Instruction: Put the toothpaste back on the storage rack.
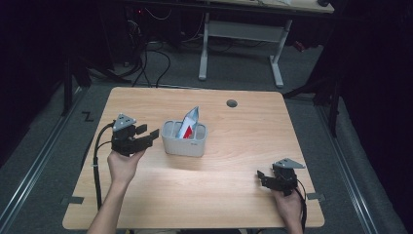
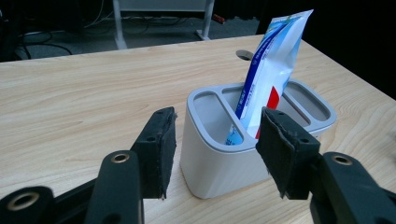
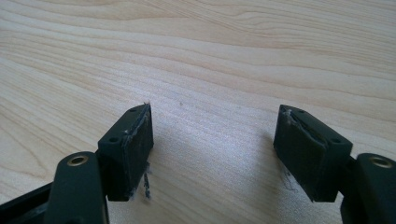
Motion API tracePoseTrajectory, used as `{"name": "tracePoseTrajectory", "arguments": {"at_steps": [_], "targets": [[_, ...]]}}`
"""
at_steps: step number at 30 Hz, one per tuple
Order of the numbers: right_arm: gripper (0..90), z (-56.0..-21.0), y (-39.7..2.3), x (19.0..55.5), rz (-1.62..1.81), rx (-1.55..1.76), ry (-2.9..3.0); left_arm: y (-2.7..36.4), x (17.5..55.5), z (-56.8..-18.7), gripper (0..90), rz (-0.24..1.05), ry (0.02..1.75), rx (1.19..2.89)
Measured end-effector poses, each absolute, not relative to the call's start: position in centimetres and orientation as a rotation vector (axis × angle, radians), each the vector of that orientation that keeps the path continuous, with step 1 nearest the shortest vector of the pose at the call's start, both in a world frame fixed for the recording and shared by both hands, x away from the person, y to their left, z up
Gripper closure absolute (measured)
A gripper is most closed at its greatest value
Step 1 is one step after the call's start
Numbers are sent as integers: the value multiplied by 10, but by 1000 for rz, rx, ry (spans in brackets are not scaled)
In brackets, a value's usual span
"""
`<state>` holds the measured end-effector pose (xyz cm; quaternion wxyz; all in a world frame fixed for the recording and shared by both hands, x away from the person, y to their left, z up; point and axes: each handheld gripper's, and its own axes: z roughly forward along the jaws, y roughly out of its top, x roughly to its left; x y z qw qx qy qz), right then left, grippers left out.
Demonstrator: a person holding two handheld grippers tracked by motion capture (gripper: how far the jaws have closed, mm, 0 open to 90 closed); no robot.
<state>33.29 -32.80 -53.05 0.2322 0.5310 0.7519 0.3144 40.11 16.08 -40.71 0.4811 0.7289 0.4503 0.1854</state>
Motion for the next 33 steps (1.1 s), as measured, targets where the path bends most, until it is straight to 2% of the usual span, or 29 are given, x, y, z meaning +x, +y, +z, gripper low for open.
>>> {"name": "tracePoseTrajectory", "arguments": {"at_steps": [33], "targets": [[286, -531, -328, 333, 864, 1456, 2066, 187, 384, -422, 466, 457, 1167, 1735]]}}
